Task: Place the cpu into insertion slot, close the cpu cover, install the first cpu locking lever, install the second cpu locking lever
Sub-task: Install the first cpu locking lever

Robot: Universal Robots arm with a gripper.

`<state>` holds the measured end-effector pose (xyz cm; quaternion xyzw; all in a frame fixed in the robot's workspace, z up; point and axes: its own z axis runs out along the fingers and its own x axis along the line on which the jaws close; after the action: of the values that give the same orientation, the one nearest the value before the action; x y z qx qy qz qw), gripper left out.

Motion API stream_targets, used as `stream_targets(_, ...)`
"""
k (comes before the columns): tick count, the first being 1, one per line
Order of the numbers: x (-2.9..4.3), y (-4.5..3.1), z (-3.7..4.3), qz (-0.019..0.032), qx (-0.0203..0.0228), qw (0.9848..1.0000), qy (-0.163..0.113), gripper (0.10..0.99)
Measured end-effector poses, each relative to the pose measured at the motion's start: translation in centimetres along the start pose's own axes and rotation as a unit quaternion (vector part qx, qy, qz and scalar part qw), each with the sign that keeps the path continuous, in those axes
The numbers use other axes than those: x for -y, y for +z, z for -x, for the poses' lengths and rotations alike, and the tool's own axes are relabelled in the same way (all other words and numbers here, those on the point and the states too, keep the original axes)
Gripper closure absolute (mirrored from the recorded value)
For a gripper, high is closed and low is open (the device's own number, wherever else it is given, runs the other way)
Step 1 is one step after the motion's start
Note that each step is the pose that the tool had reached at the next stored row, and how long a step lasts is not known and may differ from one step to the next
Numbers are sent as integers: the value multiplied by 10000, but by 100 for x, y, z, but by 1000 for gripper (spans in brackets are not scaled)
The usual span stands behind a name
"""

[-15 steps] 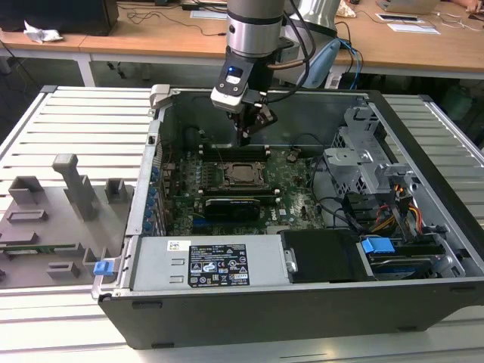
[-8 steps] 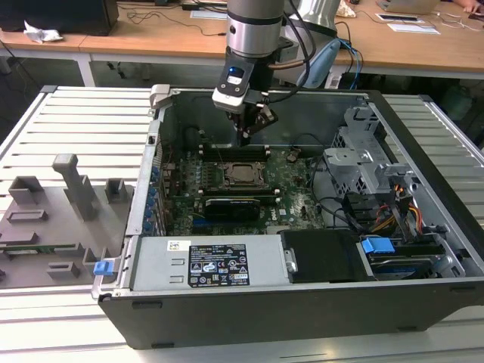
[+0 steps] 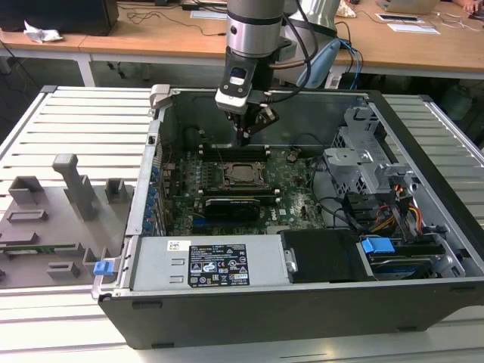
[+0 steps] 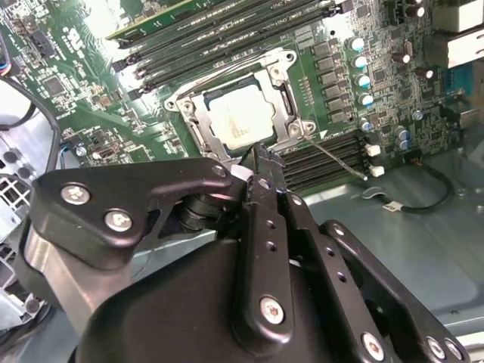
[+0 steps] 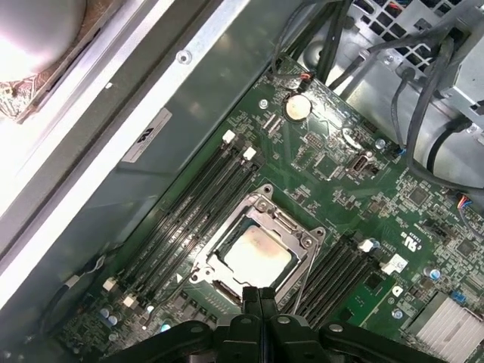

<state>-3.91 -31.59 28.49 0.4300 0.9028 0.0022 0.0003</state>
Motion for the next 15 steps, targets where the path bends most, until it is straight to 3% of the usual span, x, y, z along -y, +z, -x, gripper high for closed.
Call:
stream_targets(11,0,0,0,0,-1,9995,-321,980)
stream_targets(15,0,0,0,-1,-3,9979,-651,980)
